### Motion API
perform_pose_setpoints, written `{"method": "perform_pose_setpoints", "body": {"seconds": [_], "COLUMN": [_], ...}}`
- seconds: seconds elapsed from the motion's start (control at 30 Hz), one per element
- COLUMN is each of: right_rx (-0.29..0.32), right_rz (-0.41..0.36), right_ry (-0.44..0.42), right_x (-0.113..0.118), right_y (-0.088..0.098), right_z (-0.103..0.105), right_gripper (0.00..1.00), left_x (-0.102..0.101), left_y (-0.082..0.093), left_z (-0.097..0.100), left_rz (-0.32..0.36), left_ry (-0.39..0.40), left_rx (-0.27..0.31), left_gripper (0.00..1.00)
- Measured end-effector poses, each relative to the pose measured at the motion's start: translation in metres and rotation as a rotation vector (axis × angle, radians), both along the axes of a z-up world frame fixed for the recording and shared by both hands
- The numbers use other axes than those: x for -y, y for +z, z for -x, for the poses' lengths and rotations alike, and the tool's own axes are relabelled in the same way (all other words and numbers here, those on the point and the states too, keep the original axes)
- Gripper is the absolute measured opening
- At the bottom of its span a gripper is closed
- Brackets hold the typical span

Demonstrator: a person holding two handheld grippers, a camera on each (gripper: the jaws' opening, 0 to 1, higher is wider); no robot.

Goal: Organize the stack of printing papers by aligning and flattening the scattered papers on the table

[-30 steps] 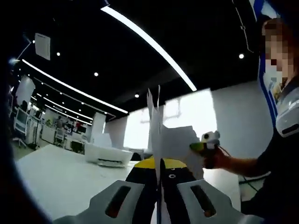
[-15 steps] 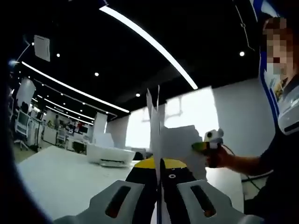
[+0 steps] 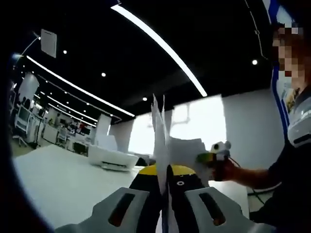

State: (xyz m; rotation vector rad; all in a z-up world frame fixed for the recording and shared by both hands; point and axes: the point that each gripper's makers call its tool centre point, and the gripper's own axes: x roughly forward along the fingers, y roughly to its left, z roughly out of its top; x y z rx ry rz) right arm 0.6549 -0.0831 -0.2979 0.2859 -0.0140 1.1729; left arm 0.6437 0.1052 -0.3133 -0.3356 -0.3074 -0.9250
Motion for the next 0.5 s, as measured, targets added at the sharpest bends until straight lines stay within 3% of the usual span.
{"method": "perform_pose_setpoints", "body": {"seconds": [0.17, 0.4, 0.5], "right_rx": [-0.036, -0.003, -0.007], "right_rz": [-0.02, 0.009, 0.016], "right_ry": [0.011, 0.025, 0.028], "right_x": [-0.003, -0.011, -0.011], "right_y": [-0.007, -0.007, -0.01], "right_z": [0.0, 0.006, 0.007], "right_gripper": [0.07, 0.09, 0.11], "left_x": [0.003, 0.007, 0.008], "left_y": [-0.005, -0.004, -0.006], "left_z": [0.001, 0.005, 0.008], "left_rz": [0.019, 0.013, 0.012], "left_ry": [-0.018, -0.033, -0.039], "left_rx": [-0.017, -0.005, -0.011], "left_gripper": [0.08, 0.1, 0.16]}}
